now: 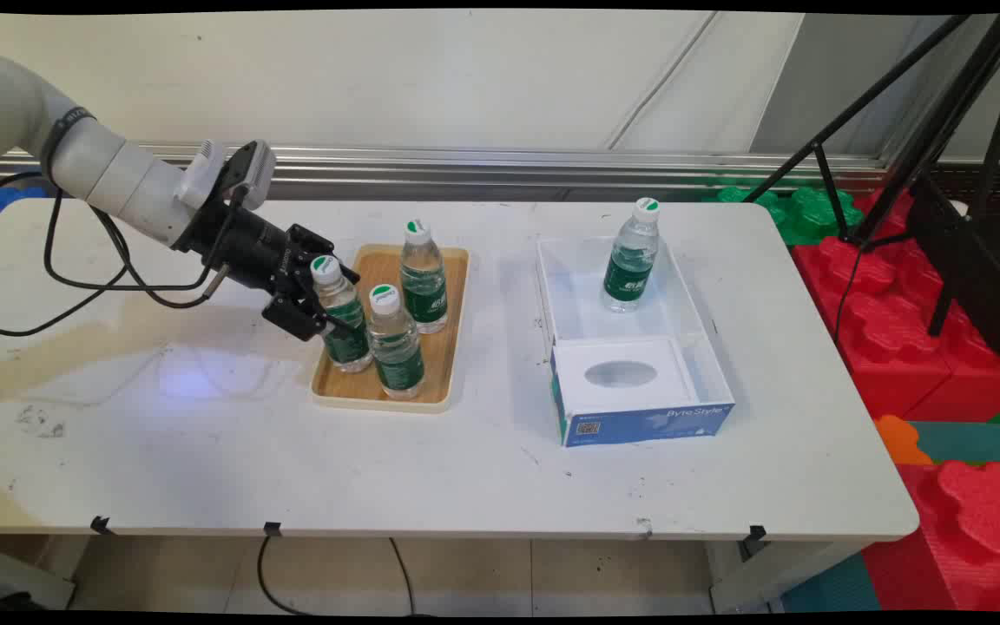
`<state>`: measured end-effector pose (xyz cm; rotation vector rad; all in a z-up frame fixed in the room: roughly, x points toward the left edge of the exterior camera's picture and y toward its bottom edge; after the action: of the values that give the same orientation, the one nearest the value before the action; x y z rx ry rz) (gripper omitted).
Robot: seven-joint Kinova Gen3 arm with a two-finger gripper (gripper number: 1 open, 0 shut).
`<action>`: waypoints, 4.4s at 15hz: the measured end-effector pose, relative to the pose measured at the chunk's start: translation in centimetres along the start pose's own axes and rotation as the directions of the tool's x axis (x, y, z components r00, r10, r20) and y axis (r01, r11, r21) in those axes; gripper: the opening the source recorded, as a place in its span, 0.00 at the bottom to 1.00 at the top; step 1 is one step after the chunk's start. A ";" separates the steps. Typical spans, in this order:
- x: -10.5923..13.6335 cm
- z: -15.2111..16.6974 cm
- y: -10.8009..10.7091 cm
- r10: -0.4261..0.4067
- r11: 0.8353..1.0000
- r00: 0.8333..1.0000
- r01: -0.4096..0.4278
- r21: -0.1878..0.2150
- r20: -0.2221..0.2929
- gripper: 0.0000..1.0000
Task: Pick up the green bottle from the white box
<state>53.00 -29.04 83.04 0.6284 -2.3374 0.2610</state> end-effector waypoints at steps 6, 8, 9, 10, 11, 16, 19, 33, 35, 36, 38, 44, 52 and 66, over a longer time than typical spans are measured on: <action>0.6 -1.6 0.1 -0.006 1.000 1.000 0.006 0.007 -0.014 1.00; 0.8 -2.4 0.1 -0.006 1.000 1.000 0.006 0.011 -0.018 1.00; 1.0 -3.0 0.1 -0.005 1.000 1.000 0.005 0.014 -0.020 1.00; 1.1 -3.4 0.1 -0.005 1.000 1.000 0.005 0.015 -0.020 1.00; 1.3 -4.2 0.2 -0.004 1.000 1.000 0.004 0.016 -0.021 1.00; 2.3 -7.3 1.0 -0.006 1.000 0.999 0.007 0.020 -0.035 1.00; 3.5 -9.4 1.6 -0.013 1.000 0.998 0.015 0.016 -0.062 1.00; 11.8 -10.1 0.9 -0.012 0.999 0.976 0.021 0.042 -0.218 1.00; 13.1 -9.0 0.6 -0.010 0.999 0.973 0.021 0.046 -0.231 1.00; 13.8 -8.3 0.5 -0.008 0.999 0.972 0.020 0.048 -0.236 1.00; 15.0 -7.0 0.2 -0.003 0.999 0.971 0.016 0.051 -0.240 1.00; 17.8 -2.5 -0.5 0.008 0.999 0.972 0.005 0.054 -0.233 1.00; 20.9 4.2 -1.5 0.023 0.998 0.980 -0.012 0.056 -0.197 1.00; 24.6 15.2 -4.2 0.106 0.993 0.989 -0.101 0.053 -0.103 1.00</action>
<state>30.57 -46.94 88.43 0.5036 -2.2701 0.3888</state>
